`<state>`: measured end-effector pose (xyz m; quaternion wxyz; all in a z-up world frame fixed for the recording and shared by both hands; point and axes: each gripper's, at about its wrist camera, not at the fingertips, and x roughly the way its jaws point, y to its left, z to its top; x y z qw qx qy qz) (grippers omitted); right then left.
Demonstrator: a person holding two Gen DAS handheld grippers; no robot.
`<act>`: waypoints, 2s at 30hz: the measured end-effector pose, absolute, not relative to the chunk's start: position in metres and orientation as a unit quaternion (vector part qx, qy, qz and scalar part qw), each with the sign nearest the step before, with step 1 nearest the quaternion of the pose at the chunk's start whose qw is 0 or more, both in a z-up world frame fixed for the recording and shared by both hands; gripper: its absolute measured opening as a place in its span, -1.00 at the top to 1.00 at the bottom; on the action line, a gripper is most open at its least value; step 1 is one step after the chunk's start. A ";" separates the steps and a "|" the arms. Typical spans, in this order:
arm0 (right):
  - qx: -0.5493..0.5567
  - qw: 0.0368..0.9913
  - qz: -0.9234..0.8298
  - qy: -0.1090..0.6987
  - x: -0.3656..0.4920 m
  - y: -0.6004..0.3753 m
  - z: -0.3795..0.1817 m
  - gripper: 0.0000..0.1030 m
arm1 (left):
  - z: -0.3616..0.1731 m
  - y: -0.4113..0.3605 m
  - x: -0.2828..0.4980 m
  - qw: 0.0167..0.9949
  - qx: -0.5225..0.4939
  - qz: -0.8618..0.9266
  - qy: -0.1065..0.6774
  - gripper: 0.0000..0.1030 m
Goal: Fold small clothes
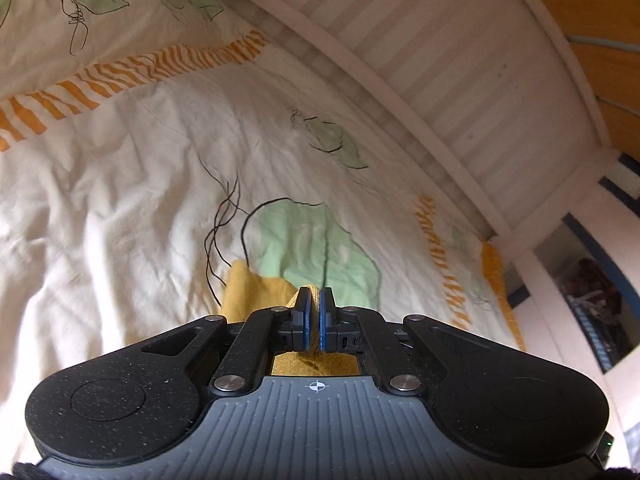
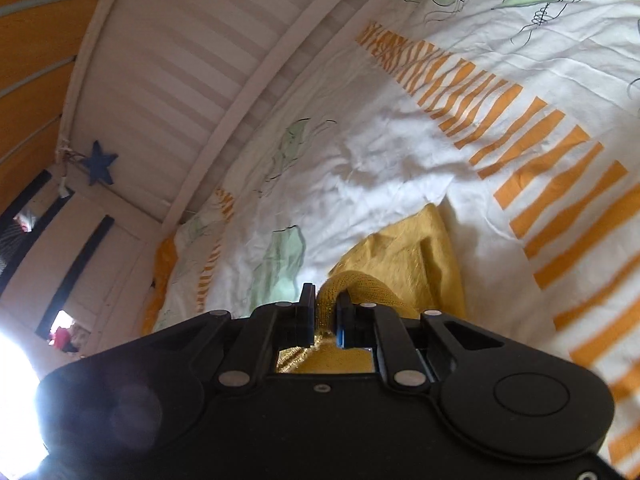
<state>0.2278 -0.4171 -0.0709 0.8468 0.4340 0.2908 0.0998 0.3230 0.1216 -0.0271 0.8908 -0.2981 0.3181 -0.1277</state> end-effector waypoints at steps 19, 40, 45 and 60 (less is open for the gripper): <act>0.336 0.898 0.025 0.281 0.266 -0.406 -0.073 -0.51 | -0.019 0.101 0.344 0.920 -0.198 -0.088 0.327 0.22; 0.101 0.924 0.092 0.357 0.221 -0.288 -0.061 -0.62 | -0.078 0.048 0.274 0.917 -0.002 -0.121 0.379 -0.20; 0.059 0.922 0.087 0.372 0.243 -0.269 -0.072 -0.62 | -0.102 0.065 0.288 0.900 -0.035 -0.120 0.418 -0.20; 0.041 0.922 0.015 0.386 0.349 -0.260 -0.092 -0.76 | -0.100 0.064 0.298 0.889 -0.048 -0.130 0.436 -0.30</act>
